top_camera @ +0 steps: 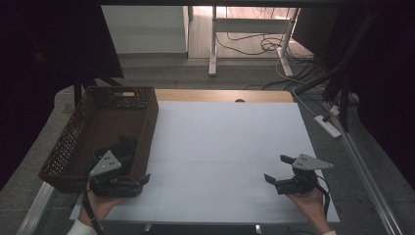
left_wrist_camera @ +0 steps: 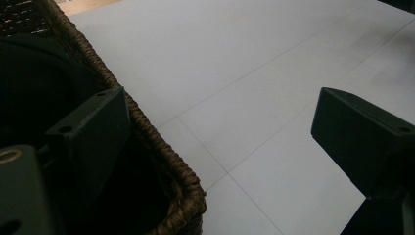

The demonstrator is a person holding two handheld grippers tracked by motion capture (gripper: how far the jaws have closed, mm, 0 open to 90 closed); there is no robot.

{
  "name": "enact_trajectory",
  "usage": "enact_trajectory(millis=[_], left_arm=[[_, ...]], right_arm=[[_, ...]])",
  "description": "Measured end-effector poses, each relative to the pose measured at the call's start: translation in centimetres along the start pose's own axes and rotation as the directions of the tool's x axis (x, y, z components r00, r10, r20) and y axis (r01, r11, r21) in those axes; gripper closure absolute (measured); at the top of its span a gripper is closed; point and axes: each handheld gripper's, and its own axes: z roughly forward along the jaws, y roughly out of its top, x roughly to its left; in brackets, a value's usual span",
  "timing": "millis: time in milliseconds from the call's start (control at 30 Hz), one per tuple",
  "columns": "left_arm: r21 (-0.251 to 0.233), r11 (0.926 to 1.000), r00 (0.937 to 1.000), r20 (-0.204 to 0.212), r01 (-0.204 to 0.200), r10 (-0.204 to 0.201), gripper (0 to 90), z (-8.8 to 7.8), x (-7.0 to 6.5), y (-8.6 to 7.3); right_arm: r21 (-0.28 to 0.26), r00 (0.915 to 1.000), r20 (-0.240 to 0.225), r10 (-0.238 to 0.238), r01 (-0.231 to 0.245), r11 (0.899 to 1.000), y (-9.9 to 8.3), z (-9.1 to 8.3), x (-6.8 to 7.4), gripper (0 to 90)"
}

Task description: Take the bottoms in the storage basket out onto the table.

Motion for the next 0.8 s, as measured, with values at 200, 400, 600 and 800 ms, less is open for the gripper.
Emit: enact_trajectory(millis=[200,400,600,800], left_arm=[[0.002,1.0000,1.0000,0.000,-0.001,0.001,8.3,-0.09,-0.06,0.02],[0.002,1.0000,1.0000,0.006,-0.001,0.001,8.4,-0.19,-0.12,0.03],[0.002,1.0000,0.9999,0.014,0.001,-0.001,8.4,-0.16,-0.19,0.06],[-0.003,1.0000,0.9998,0.017,-0.007,0.007,8.5,-0.28,-0.30,0.42]], right_arm=[[0.004,1.0000,-0.001,-0.003,0.003,1.000,0.00,0.14,0.06,6.0],[0.007,1.0000,-0.005,-0.005,0.005,1.000,0.03,0.22,0.03,6.0],[0.008,1.0000,-0.003,0.000,0.000,1.000,-0.03,0.20,0.03,6.0],[0.013,1.0000,-0.003,-0.007,0.007,1.000,0.00,0.40,0.03,6.0]])
